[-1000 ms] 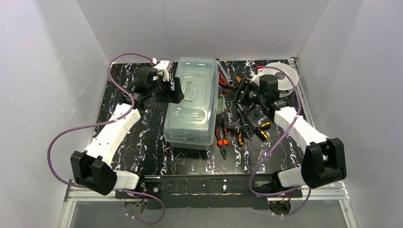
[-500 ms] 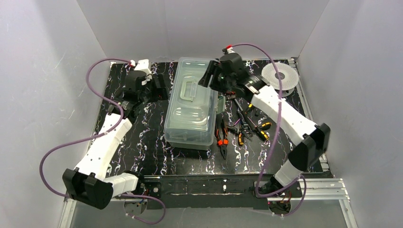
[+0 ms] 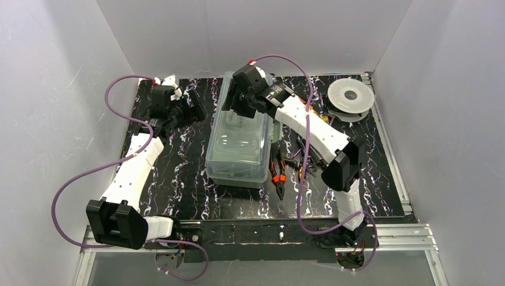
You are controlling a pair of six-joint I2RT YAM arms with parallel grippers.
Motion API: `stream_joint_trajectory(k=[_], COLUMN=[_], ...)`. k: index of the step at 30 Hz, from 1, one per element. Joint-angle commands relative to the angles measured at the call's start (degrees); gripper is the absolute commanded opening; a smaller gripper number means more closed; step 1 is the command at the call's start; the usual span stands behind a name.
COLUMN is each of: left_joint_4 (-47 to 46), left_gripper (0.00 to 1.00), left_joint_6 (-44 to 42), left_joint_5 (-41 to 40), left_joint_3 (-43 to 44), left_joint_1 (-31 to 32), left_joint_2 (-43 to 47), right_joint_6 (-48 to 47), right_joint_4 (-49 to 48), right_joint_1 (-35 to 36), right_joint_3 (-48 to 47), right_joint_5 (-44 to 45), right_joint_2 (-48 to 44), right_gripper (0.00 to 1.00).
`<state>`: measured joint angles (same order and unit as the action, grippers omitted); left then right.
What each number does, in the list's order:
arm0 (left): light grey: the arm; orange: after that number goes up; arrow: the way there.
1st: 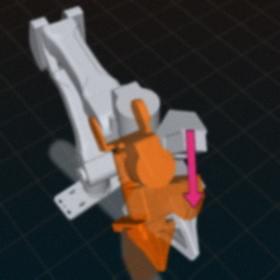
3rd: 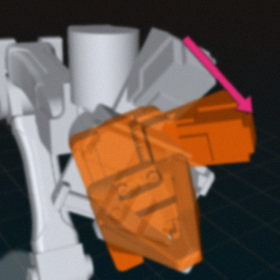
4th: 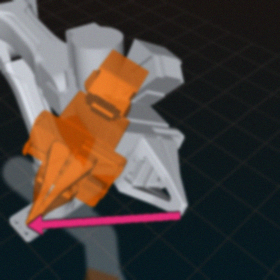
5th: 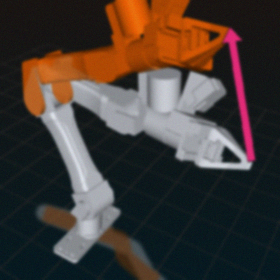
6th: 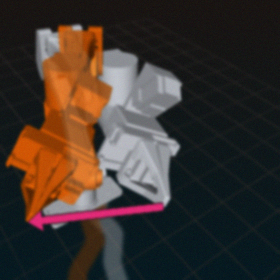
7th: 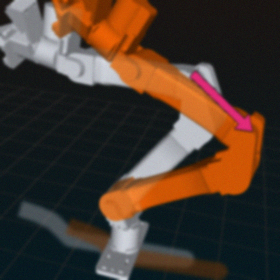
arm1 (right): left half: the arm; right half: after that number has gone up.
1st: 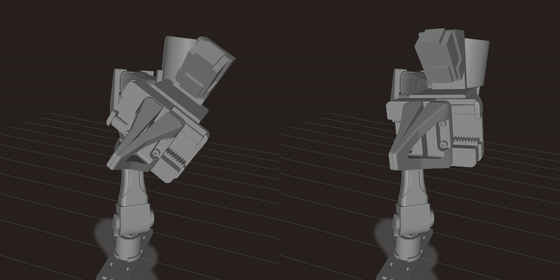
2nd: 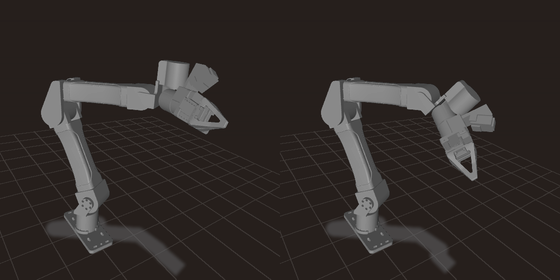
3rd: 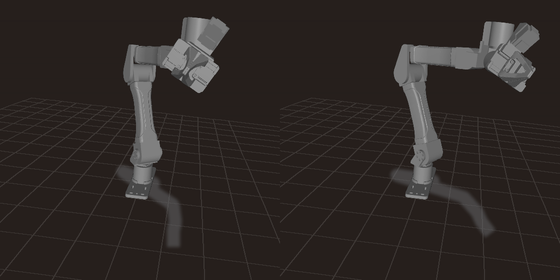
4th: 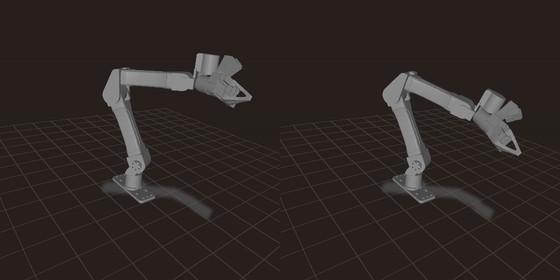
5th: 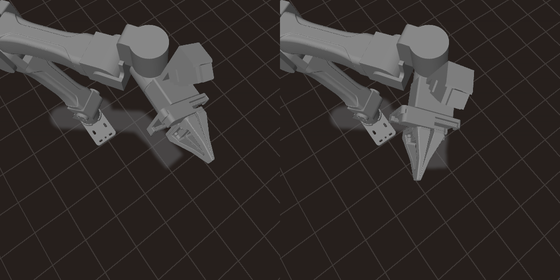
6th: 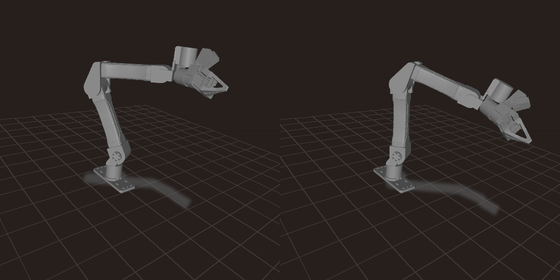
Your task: Pack the tool kit
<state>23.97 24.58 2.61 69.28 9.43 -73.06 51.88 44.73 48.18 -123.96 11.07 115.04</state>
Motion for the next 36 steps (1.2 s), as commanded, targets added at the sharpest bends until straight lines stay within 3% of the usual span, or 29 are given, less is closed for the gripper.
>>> stream_joint_trajectory(k=[1,9,11,17,23,31,36], left_joint_4=[0.1,-0.7,-0.5,-2.6,-3.7,-1.3,5.5], left_gripper=[0.86,0.88,0.88,0.89,0.91,0.93,0.87], left_joint_6=[0.3,0.4,0.3,-0.6,-2.9,0.3,1.3], left_joint_5=[2.2,0.5,0.6,3.3,6.0,14.5,19.7], left_joint_3=[0.4,-0.8,-0.5,-1.6,-1.0,9.6,20.3], left_joint_1=[-0.5,-0.7,-0.8,-0.8,-0.8,-0.8,0.9], left_joint_2=[2.2,4.3,4.6,5.9,5.1,-0.9,-8.5], right_joint_6=[3.3,3.2,1.2,-0.3,1.9,-1.9,-3.1], right_joint_4=[1.7,-0.6,-6.9,-38.3,-51.8,-62.7,-64.5], right_joint_1=[-0.2,0.0,-0.1,-1.1,-3.5,-4.5,-5.2], right_joint_3=[-2.9,-3.4,1.0,25.7,32.8,43.2,45.9], right_joint_5=[-1.1,-9.4,-14.4,-26.6,-35.1,-37.9,-39.7], right_joint_2=[2.9,6.4,3.8,-10.0,-12.7,-19.6,-21.7], right_gripper=[0.66,0.66,0.65,0.62,0.61,0.59,0.59])
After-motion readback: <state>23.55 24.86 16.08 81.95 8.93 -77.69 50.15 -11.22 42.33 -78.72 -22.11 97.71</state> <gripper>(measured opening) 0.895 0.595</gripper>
